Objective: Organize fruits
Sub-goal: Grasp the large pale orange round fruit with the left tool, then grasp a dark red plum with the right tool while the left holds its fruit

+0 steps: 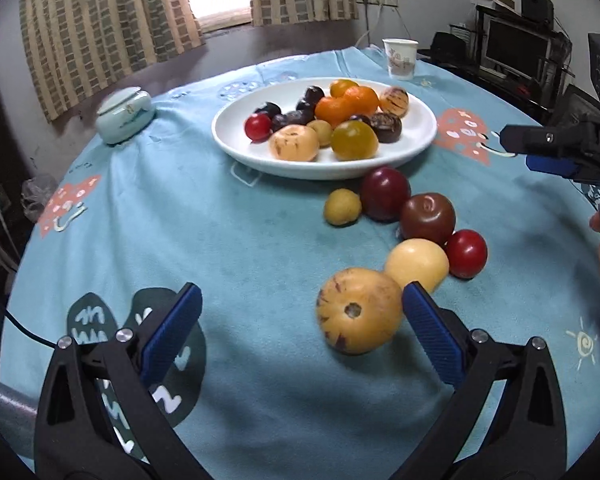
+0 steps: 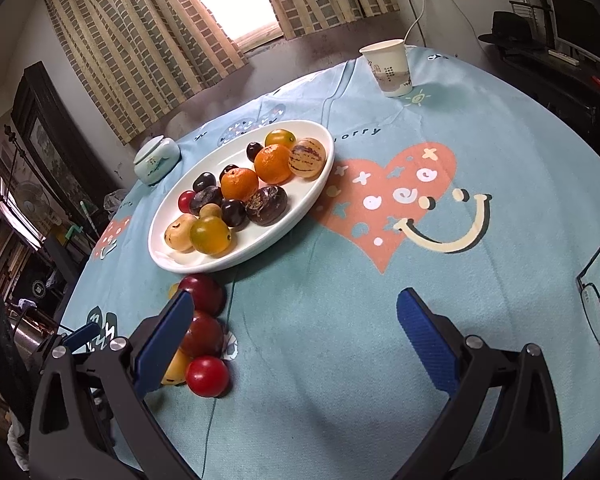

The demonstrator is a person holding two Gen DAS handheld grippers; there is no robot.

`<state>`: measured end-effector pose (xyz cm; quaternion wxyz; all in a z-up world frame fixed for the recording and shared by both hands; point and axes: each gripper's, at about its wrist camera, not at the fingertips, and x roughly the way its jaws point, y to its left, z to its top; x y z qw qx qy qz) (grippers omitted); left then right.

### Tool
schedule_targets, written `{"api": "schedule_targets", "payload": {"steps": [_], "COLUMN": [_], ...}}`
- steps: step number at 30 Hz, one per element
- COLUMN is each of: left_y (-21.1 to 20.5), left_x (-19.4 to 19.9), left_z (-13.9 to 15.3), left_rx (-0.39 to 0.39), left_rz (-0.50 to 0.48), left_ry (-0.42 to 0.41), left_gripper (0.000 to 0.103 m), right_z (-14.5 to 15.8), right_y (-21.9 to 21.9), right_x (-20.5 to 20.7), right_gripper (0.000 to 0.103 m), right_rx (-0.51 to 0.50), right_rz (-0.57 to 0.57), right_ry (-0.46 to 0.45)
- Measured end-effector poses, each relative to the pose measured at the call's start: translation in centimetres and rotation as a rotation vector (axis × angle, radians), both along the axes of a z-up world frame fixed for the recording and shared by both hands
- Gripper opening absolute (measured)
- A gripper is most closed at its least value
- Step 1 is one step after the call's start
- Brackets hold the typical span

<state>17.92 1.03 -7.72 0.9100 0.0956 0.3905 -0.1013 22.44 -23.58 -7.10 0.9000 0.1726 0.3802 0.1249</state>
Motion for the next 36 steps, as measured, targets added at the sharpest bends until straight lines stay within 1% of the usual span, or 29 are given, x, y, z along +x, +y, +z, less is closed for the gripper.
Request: {"api": "schedule_targets", "payload": {"steps": [1, 2, 3, 5, 6, 7, 8, 9, 10, 13, 15, 19, 22, 24, 26, 27, 28, 31, 32, 33, 36], "left_y": [0.4, 0.9, 1.6, 3.7, 4.5, 5.2, 5.5, 5.5, 5.2, 3.5, 3.1, 4.0, 4.3, 4.0, 3.7, 3.6, 3.5, 3.4, 3.3, 3.2, 3.5], "left_x": [0.1, -0.1, -0.2, -0.7, -0.9, -0.9, -0.9, -0.7, -0.5, -0.2, 0.0, 0.5, 0.6, 0.5, 0.5, 0.6, 0.8, 1.2, 1.4, 1.5, 1.4], "left_z": [0.1, 0.5, 1.1, 2.2, 2.5, 2.6, 2.4, 2.1, 1.8, 0.9, 0.7, 0.4, 0.3, 0.2, 0.0, -0.1, -0.4, -0.7, -0.9, -1.0, -0.9], "left_rx": [-0.008, -0.005, 0.000, 0.009, -0.009, -0.044, -0.084, -0.105, -0.105, -0.027, -0.007, -0.050, -0.082, -0.087, -0.090, -0.093, -0.094, -0.084, -0.074, -0.064, -0.081], "left_rz": [0.011, 0.031, 0.068, 0.186, 0.209, 0.209, 0.195, 0.178, 0.165, 0.128, 0.114, 0.139, 0.136, 0.112, 0.089, 0.082, 0.076, 0.084, 0.087, 0.091, 0.094], "left_ry": [-0.003, -0.025, -0.059, -0.124, -0.138, -0.133, -0.112, -0.089, -0.075, -0.058, -0.060, -0.034, -0.025, -0.020, -0.010, -0.001, 0.014, 0.023, 0.025, 0.025, 0.018], "left_gripper": [0.101, 0.101, 0.101, 0.101, 0.101, 0.101, 0.101, 0.101, 0.101, 0.101, 0.101, 0.100, 0.099, 0.091, 0.068, 0.062, 0.052, 0.052, 0.048, 0.046, 0.045], "right_z": [0.0, 0.1, 0.0, 0.0, 0.0, 0.0, 0.0, 0.1, 0.1, -0.1, -0.1, -0.1, -0.1, 0.0, -0.1, -0.1, -0.1, -0.1, -0.1, -0.1, -0.1], "right_y": [-0.1, -0.2, -0.3, -0.3, -0.2, -0.1, 0.0, 0.1, 0.1, -0.1, -0.1, 0.1, 0.2, 0.2, 0.2, 0.2, 0.3, 0.3, 0.4, 0.5, 1.3], "right_x": [0.0, 0.0, 0.0, 0.1, 0.1, 0.1, 0.0, 0.0, 0.0, 0.1, 0.2, 0.1, 0.2, 0.1, 0.2, 0.2, 0.3, 0.3, 0.3, 0.3, 0.1], "right_gripper": [0.102, 0.102, 0.102, 0.102, 0.102, 0.102, 0.102, 0.102, 0.102, 0.102, 0.102, 0.102, 0.102, 0.102, 0.102, 0.102, 0.102, 0.102, 0.102, 0.102, 0.102], "right_rx": [0.002, 0.005, 0.009, 0.014, 0.013, 0.010, 0.005, 0.001, -0.002, 0.001, 0.006, 0.002, 0.000, -0.001, -0.001, -0.001, -0.001, 0.000, 0.000, 0.000, -0.018], "right_rz": [-0.003, -0.007, -0.011, -0.011, -0.006, -0.001, 0.005, 0.008, 0.009, 0.000, -0.003, 0.007, 0.011, 0.012, 0.011, 0.010, 0.010, 0.013, 0.020, 0.027, 0.061], "right_ry": [-0.003, -0.003, -0.002, 0.005, 0.006, 0.006, 0.003, 0.000, -0.001, 0.008, 0.012, 0.008, 0.012, 0.010, 0.011, 0.014, 0.016, 0.015, 0.013, 0.012, -0.005]}}
